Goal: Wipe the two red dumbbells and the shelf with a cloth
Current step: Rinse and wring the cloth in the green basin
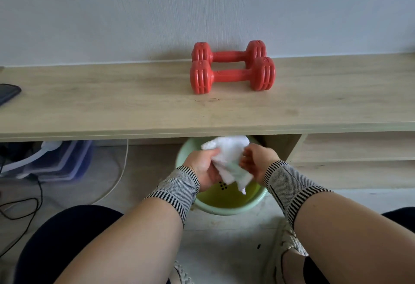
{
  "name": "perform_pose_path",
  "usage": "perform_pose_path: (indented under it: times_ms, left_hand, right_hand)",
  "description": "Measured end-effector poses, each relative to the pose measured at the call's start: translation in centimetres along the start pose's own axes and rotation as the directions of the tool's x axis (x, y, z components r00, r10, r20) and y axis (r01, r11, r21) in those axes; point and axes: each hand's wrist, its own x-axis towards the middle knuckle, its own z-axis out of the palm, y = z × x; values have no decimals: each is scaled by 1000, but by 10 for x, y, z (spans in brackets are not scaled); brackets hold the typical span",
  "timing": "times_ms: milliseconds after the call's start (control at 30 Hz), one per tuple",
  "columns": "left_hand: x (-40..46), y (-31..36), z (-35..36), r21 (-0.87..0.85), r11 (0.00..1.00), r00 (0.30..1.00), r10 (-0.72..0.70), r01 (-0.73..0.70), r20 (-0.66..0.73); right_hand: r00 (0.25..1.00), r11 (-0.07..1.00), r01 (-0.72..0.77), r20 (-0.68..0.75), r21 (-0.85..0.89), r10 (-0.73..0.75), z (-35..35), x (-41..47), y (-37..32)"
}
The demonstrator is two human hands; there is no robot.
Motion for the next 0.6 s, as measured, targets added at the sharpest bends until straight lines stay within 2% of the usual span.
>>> perform_pose_path:
  times_ms: [67,100,200,267,300,400,500,600]
  left_hand:
    - [7,4,-9,-107,993,998,40,-45,-45]
    - [9,6,-12,-127,991,998,43,-48,-43]
    - [10,-1,-7,-157,988,1000,-3,2,-8]
    - [10,-10,2,-146,988,999,-40,40,5]
    - [12,-13,4,-135,990,999,-51,48,-13]
    - [28,-24,7,-21,999,991,-51,48,-124]
    - [50,-42,17,153,981,982,-90,116,-167]
    - [77,-65,38,239,963,985,-90,123,-147]
  right_hand:
    - [995,990,-37,-98,-133,24,-19,6,5]
    - [994,975,-98,-65,-199,87,-25,5,8]
    - [947,957,-220,196,-187,256,-22,-2,20]
    - [924,978,-196,322,-65,207,-17,-4,24]
    - [938,987,-159,316,17,146,-18,-2,25]
    - [985,981,-50,169,189,18,-39,14,28]
    - [997,985,-40,71,168,29,-70,34,40]
    - [998,996,-4,-67,94,10,-98,55,56]
